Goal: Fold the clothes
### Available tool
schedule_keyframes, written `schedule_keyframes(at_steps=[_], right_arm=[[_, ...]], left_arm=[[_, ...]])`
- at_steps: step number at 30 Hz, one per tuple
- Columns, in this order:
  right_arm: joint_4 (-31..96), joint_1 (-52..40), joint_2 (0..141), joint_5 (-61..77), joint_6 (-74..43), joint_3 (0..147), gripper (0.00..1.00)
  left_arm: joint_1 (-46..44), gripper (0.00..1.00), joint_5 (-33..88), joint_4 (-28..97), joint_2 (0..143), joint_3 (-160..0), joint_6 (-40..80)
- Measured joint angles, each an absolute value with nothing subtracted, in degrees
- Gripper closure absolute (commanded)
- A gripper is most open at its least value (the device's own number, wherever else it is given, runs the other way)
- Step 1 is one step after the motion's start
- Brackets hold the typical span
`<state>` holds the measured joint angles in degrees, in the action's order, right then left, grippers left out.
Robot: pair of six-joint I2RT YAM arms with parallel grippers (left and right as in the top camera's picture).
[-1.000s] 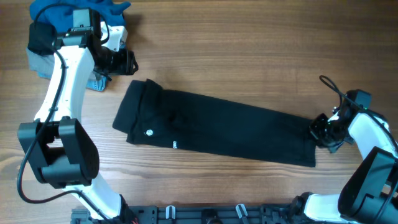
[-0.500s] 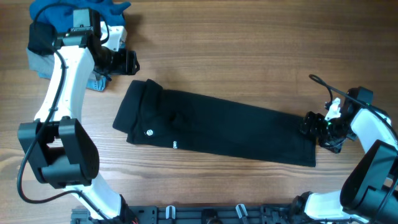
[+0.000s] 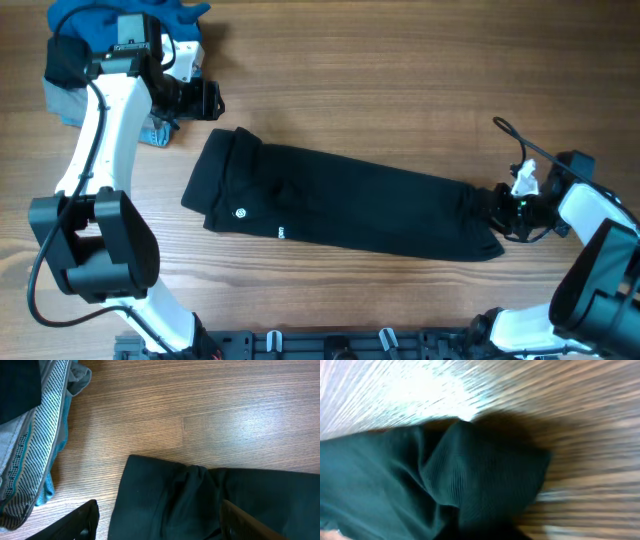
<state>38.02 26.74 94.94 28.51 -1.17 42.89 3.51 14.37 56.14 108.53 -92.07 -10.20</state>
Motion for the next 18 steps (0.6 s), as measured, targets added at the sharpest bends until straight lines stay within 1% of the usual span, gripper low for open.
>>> schedule_keyframes(at_steps=[6, 13, 15, 18], right_arm=[[40.7, 28.0, 96.9, 28.4, -1.3, 46.2, 0.96], [52.2, 29.4, 97.5, 25.9, -1.4, 64.2, 0.96], [55.8, 28.6, 97.4, 25.9, -1.4, 67.7, 0.96], [57.3, 23.9, 96.8, 25.9, -1.7, 69.2, 0.96]], left_arm=[[3.5, 0.24, 14.4, 56.1, 108.5, -92.1, -10.2], [3.5, 0.25, 14.4, 56.1, 108.5, -92.1, -10.2], [3.5, 0.25, 14.4, 56.1, 108.5, -92.1, -10.2], [3.5, 0.25, 14.4, 56.1, 108.5, -92.1, -10.2]])
